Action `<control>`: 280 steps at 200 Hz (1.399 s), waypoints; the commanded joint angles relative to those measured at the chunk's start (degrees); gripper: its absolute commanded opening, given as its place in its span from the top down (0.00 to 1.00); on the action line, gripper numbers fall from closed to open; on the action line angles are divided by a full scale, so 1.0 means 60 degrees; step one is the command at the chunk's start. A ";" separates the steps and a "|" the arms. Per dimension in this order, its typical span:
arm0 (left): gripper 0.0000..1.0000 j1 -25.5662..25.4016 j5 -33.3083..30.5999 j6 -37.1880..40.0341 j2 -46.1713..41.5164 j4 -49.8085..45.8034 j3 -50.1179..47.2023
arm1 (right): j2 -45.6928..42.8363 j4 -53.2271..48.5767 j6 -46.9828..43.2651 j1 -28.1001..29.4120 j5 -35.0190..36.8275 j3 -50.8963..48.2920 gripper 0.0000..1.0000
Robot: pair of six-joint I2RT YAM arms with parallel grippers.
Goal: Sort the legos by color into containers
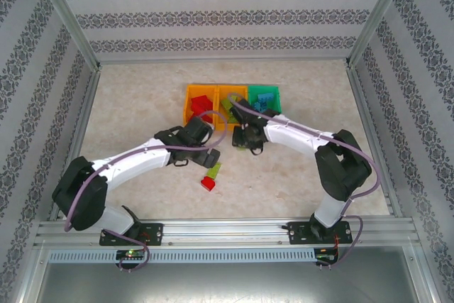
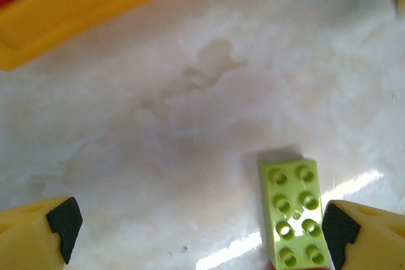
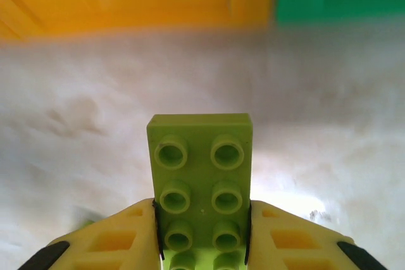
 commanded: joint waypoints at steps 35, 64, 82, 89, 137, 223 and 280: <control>0.00 -0.0817 0.0266 0.0123 0.1327 -0.0826 0.0567 | 0.1432 0.0052 -0.1041 -0.1021 -0.0772 0.2746 0.70; 0.01 -0.0873 0.0420 -0.0098 0.1904 -0.0836 0.0829 | 0.2491 -0.0127 -0.1244 -0.1178 -0.0978 0.4015 0.69; 0.02 -0.0873 0.0520 -0.0170 0.2207 -0.0843 0.0969 | 0.3067 -0.0347 -0.1277 -0.1298 -0.0986 0.4609 0.65; 0.03 -0.0873 0.0568 -0.0161 0.2319 -0.0836 0.1012 | 0.3238 -0.0373 -0.1253 -0.1345 -0.0999 0.4730 0.64; 0.07 -0.0873 0.0574 -0.0470 0.2934 -0.0603 0.1273 | 0.3606 -0.0314 -0.1236 -0.1518 -0.1134 0.4906 0.44; 0.59 -0.0873 0.0807 -0.0536 0.3134 -0.0597 0.1429 | 0.1997 0.0053 -0.1262 -0.1484 -0.1265 0.3909 0.29; 0.77 -0.0873 0.0946 -0.0702 0.2808 -0.0653 0.1672 | 0.0661 0.0516 -0.1429 -0.1555 -0.1491 0.2972 0.21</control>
